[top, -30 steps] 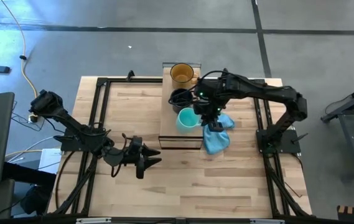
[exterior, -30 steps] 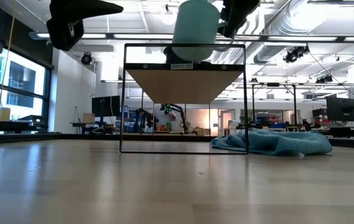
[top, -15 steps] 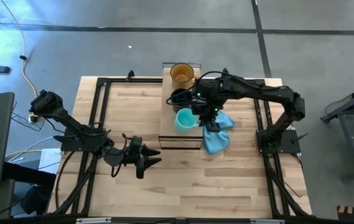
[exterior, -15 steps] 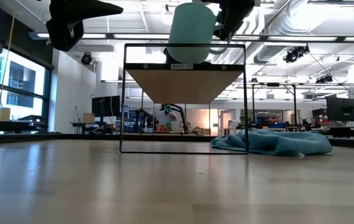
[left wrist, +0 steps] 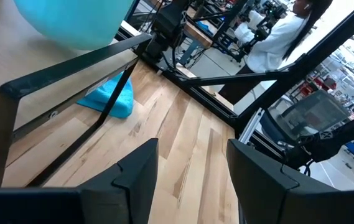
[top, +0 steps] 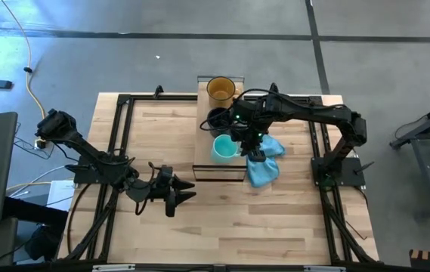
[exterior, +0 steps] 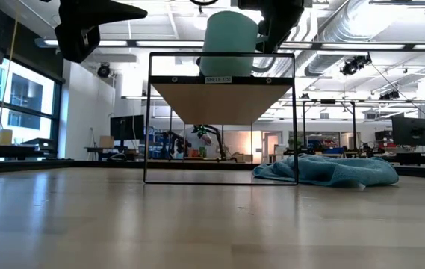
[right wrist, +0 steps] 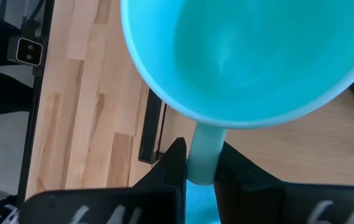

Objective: Stack small to large cups/mugs on shelf
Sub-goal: Put the light blue mug on the shelf

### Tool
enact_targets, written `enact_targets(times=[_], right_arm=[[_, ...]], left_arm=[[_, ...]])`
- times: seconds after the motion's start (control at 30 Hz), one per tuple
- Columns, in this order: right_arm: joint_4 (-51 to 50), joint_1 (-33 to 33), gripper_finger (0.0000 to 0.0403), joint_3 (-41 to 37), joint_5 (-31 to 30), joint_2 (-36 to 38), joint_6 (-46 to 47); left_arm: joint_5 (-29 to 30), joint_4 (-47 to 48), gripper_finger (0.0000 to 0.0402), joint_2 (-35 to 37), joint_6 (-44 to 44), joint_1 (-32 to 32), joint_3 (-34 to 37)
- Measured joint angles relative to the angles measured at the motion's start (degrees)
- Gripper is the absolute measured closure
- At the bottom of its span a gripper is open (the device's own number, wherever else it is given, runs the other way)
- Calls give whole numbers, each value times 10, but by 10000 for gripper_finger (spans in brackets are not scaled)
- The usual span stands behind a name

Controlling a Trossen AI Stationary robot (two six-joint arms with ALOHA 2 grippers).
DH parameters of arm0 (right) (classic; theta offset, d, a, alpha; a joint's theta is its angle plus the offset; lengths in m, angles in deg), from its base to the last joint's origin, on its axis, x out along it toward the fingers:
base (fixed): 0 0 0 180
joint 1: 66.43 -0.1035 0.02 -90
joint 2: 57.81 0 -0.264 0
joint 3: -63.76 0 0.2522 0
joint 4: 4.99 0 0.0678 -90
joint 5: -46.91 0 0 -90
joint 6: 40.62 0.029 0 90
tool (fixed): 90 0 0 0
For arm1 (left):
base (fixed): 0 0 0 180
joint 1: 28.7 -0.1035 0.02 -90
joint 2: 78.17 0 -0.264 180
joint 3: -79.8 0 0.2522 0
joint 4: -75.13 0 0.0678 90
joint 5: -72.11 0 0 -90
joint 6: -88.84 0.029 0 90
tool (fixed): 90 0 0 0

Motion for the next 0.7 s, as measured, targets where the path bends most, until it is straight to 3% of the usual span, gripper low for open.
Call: enact_targets(times=[0.7], right_arm=[[12,0,381,0,0,0,-6]], left_arm=[[0,2,222,0,0,0,0]])
